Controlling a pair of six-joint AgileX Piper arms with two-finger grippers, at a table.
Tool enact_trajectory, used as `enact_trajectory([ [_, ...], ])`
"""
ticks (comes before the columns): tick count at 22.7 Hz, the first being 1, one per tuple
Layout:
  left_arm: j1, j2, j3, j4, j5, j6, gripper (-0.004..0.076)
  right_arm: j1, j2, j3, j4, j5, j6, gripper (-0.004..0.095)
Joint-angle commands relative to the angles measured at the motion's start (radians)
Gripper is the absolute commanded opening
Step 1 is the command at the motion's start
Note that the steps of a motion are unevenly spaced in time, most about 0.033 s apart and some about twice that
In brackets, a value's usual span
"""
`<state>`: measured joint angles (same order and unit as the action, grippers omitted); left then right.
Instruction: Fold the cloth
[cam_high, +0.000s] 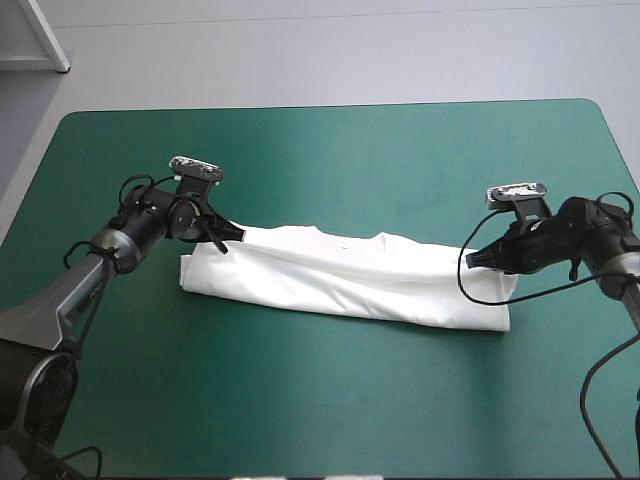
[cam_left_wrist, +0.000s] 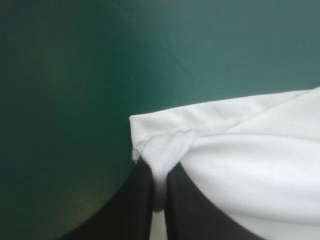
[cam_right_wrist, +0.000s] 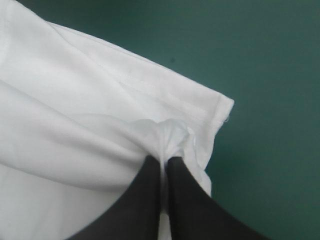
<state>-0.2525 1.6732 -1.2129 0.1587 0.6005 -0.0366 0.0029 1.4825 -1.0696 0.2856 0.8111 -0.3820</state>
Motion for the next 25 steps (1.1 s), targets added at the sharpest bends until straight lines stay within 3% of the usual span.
enact_trajectory([
  [1,0.0,-0.04,-0.034,0.045,-0.074,-0.041,0.0019,-0.009,-0.002,-0.035,0.004,-0.053,-0.002,-0.0007],
  [10,0.002,-0.003,-0.034,0.071,-0.088,-0.063,0.0019,-0.009,0.016,-0.035,-0.015,-0.136,0.016,0.0039],
  [12,0.005,0.005,-0.034,0.071,-0.12,-0.063,0.0019,-0.009,0.016,-0.035,-0.013,-0.172,0.016,0.0134],
  [13,0.007,0.008,-0.034,0.059,-0.15,-0.065,0.002,-0.009,0.016,-0.035,-0.017,-0.19,0.021,0.0248],
  [14,0.009,0.008,-0.034,0.059,-0.166,-0.065,0.0022,-0.009,0.016,-0.035,-0.017,-0.195,0.023,0.03],
  [15,0.009,0.008,-0.034,0.059,-0.186,-0.065,0.0062,-0.009,0.016,-0.035,-0.022,-0.207,0.029,0.0419],
  [16,0.009,0.008,-0.034,0.059,-0.194,-0.065,0.0099,-0.009,0.016,-0.035,-0.028,-0.216,0.04,0.0458],
  [17,0.009,0.008,-0.034,0.064,-0.209,-0.065,0.0204,-0.009,0.016,-0.035,-0.038,-0.239,0.047,0.0516],
  [20,0.03,0.006,-0.074,0.077,-0.211,-0.063,0.0509,-0.009,0.016,-0.082,-0.109,-0.25,0.104,0.0517],
  [21,0.041,0.006,-0.108,0.077,-0.197,-0.063,0.0577,-0.009,0.016,-0.113,-0.136,-0.248,0.124,0.0517],
  [23,0.05,-0.009,-0.201,0.059,-0.126,-0.061,0.0592,-0.009,0.016,-0.197,-0.153,-0.207,0.132,0.0513],
  [25,0.023,-0.028,-0.27,0.01,-0.058,0.013,0.0557,-0.009,0.0,-0.272,-0.155,-0.152,0.152,0.0512],
])
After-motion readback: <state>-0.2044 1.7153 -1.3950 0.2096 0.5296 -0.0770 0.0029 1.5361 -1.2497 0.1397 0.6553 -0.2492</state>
